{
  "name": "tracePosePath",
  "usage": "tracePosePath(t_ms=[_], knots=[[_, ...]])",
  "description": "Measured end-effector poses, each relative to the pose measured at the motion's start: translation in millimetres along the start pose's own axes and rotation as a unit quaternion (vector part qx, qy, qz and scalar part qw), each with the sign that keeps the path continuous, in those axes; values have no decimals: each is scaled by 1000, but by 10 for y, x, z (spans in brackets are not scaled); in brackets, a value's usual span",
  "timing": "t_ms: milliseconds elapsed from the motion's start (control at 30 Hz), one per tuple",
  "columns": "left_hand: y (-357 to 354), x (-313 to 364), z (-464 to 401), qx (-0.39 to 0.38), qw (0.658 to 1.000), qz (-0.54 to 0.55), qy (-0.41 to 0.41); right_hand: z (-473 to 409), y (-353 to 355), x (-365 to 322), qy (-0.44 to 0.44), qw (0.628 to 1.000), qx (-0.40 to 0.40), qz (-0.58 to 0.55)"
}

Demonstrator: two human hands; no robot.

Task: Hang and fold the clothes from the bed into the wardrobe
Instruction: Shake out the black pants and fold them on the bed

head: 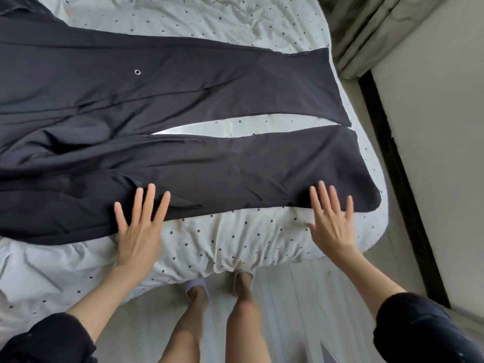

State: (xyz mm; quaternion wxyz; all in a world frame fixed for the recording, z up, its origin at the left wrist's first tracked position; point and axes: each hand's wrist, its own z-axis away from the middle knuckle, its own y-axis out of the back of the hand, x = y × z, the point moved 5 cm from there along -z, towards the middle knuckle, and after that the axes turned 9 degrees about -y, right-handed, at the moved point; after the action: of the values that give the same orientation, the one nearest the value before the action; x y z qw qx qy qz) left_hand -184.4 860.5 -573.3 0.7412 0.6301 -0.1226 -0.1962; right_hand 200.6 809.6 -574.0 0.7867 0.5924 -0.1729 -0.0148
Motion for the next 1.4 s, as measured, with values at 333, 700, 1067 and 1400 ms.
tracePosePath(t_ms=[333,700,1067,1400], knots=[[120,-359,22,77,986,87,119,-280,66,26,56,993,91,-52],[1256,-957,-390,138,949,213,189,-1115,1398,233,-44,983,79,-159],[1694,-1531,-1752,164,940,193,230,-2355,1878,-24,-153,978,6,-144],[1166,-1686,-2602,94,942,132,295,-3380,1743,-195,-177,979,-59,-80]])
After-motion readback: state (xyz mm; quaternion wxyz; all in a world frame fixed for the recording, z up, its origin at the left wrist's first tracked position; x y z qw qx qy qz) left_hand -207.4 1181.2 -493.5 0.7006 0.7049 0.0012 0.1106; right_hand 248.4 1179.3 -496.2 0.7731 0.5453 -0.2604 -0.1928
